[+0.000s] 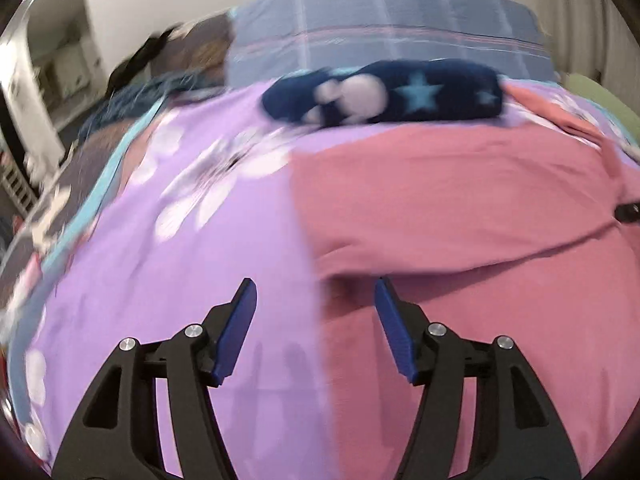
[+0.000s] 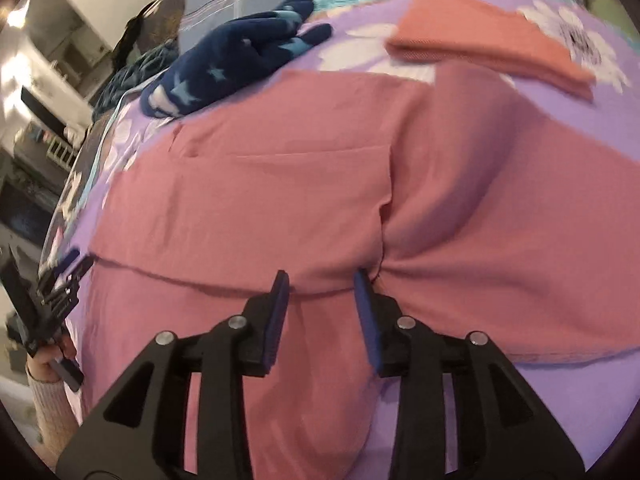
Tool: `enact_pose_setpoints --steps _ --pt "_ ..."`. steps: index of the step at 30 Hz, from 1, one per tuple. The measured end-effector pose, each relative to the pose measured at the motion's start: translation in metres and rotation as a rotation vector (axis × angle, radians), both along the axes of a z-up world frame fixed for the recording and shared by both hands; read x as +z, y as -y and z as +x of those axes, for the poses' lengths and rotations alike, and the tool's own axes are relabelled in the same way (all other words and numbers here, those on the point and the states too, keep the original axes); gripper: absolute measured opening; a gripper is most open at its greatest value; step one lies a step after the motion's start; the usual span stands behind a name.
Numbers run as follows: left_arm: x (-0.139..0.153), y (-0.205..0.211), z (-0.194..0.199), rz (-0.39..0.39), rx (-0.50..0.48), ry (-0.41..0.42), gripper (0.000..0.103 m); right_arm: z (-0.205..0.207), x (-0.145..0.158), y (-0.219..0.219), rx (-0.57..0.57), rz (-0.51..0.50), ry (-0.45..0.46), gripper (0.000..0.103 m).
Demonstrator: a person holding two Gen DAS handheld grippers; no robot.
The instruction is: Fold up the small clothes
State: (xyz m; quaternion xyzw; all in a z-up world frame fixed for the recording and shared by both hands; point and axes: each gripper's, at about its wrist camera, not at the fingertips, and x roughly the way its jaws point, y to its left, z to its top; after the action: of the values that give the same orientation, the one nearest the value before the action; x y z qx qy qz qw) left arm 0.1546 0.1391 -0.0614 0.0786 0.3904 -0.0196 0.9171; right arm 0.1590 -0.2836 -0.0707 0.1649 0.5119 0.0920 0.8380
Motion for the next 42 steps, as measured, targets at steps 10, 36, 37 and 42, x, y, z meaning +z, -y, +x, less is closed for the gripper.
enact_pose_setpoints --steps 10,36,37,42 --pt "-0.014 -0.026 0.027 -0.056 0.111 -0.022 0.061 -0.013 0.019 -0.009 -0.009 -0.034 0.022 0.041" --pt "-0.022 0.021 0.061 -0.175 0.019 -0.067 0.035 -0.019 0.015 0.014 -0.139 0.054 0.079 0.001" --pt "-0.022 0.02 0.061 -0.176 0.021 -0.067 0.036 -0.023 0.02 0.017 -0.14 0.051 0.098 0.001" --pt "-0.026 0.024 0.06 -0.154 0.014 -0.063 0.039 -0.02 0.006 0.028 -0.169 -0.078 0.036 0.002"
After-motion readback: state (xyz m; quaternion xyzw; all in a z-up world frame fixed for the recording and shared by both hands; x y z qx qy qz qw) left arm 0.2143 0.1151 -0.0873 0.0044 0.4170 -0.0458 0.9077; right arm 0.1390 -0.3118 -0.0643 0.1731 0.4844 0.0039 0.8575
